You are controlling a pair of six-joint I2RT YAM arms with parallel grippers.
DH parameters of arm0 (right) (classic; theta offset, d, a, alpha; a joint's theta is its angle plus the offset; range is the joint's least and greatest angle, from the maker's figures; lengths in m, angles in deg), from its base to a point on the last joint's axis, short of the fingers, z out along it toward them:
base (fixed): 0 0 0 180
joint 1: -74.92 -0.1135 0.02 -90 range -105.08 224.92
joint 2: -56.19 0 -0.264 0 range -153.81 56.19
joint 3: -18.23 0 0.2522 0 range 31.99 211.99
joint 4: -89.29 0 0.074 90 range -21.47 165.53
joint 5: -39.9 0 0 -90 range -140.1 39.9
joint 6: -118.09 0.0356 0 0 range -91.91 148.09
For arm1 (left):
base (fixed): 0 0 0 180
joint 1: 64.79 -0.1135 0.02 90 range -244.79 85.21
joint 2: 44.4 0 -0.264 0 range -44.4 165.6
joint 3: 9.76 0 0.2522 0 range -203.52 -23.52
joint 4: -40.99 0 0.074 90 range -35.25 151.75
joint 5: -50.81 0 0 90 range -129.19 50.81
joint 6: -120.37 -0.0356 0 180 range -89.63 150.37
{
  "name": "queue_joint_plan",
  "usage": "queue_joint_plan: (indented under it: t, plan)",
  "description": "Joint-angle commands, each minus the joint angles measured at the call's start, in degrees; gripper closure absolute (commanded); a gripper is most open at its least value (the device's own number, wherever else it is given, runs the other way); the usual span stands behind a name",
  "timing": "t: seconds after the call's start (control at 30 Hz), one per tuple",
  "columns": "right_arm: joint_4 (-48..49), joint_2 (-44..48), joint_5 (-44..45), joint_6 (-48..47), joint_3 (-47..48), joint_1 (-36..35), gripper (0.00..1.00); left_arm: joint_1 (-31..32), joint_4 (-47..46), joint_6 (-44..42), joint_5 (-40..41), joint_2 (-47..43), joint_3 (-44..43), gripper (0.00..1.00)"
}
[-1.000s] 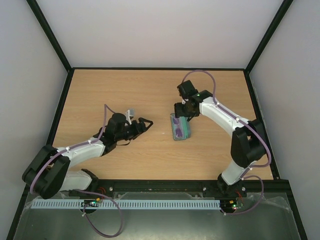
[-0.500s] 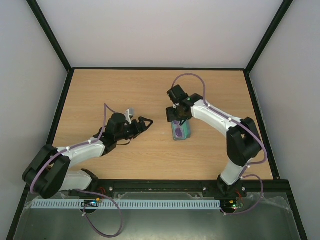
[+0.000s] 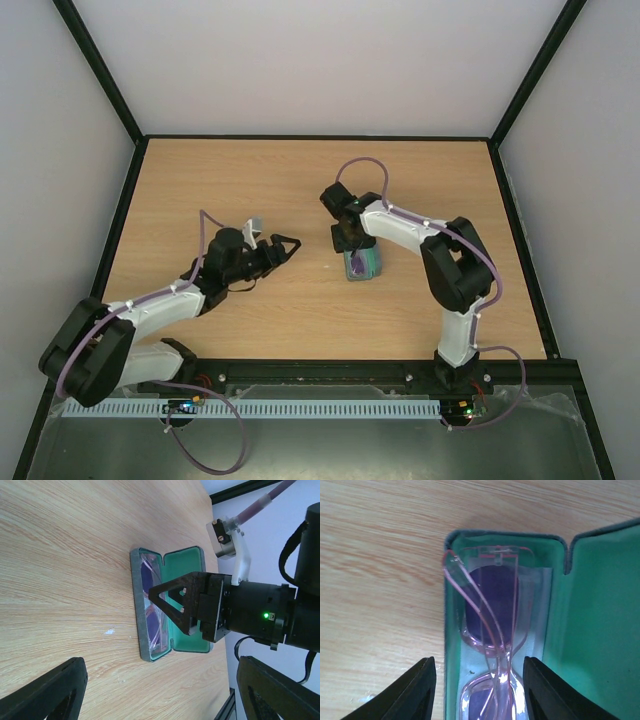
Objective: Organize the sunglasses
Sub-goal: Adjust the sunglasses in the sunglasses case.
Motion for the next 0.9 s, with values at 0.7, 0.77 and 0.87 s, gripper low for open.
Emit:
queue_joint_plan:
  t: [0.7, 0.77, 0.87]
  plan:
    - [-4.3, -4.0, 12.4, 3.1, 2.7, 0.0, 0.81, -1.7, -1.1, -0.3, -1.8, -2.7, 1.8, 0.15]
    - [-4.2, -4.0, 11.8, 2.9, 2.7, 0.0, 0.77, -1.8, -1.2, -0.3, -1.8, -2.7, 1.8, 0.15]
    - [-3.7, -3.0, 11.3, 2.7, 2.6, 0.0, 0.73, -1.8, -1.0, -0.3, -1.8, -2.8, 1.6, 0.15]
